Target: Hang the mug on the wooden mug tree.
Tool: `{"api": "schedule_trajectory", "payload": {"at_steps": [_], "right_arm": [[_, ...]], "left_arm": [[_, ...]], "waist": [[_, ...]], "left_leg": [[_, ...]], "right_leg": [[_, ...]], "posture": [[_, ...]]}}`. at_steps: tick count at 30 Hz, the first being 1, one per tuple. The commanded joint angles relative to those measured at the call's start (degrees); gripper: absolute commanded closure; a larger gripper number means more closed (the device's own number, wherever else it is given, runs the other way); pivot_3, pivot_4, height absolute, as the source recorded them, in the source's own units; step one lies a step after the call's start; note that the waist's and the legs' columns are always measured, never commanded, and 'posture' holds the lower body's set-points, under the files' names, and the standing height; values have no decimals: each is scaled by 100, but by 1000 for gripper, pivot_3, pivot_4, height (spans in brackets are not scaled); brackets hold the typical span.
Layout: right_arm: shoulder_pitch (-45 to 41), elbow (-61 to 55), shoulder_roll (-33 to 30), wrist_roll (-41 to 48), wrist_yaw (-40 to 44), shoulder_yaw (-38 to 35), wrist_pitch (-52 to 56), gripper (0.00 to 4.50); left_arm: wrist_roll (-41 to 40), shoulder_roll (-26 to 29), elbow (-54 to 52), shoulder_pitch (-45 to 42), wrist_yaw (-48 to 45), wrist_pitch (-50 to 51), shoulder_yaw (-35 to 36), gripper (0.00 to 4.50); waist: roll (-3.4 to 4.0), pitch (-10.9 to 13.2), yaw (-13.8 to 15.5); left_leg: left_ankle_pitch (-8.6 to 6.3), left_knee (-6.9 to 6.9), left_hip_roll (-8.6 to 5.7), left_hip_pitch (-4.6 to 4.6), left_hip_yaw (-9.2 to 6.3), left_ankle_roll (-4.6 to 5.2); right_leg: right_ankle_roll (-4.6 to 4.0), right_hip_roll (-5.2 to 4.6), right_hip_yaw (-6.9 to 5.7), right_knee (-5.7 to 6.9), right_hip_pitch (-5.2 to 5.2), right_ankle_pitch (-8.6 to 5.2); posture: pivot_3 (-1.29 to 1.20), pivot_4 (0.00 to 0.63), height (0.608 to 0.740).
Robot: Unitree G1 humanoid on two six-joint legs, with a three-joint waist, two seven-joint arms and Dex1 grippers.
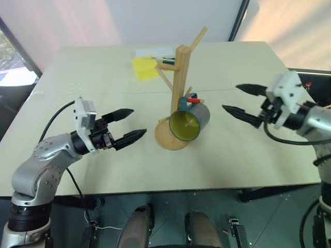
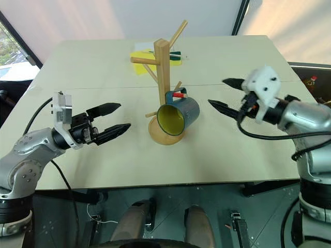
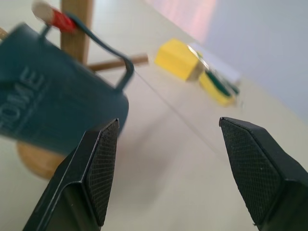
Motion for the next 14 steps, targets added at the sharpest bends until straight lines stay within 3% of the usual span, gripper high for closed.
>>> {"api": "schedule_trajectory", "payload": {"at_steps": [1, 6, 14], "right_arm": [[467, 526, 557, 125, -310, -377, -438, 1059], [730, 1393, 1324, -222, -816, -267, -1290, 1059], [796, 2160, 1712, -331, -875, 9, -2028, 1059]], "left_arm": [[616, -260, 418, 221, 478, -567, 159, 0], [1385, -662, 1091, 576, 1072, -1258, 219, 0], [1614, -901, 1373, 919, 1305, -1675, 382, 0]], "waist": [[-6, -4, 7], [-5, -4, 2], [-5, -4, 17]], "left_leg": [[0, 4, 2, 2, -1, 0], [0, 3, -2, 0, 6, 0], [0, 2, 0, 0, 5, -1]], "right_leg": [[0, 1, 0, 1, 2, 0], [-1, -2, 7, -3, -2, 1], [-1, 0, 8, 1, -5, 2]], "posture": [[0, 150, 740], [0, 150, 740], [0, 150, 740]]}}
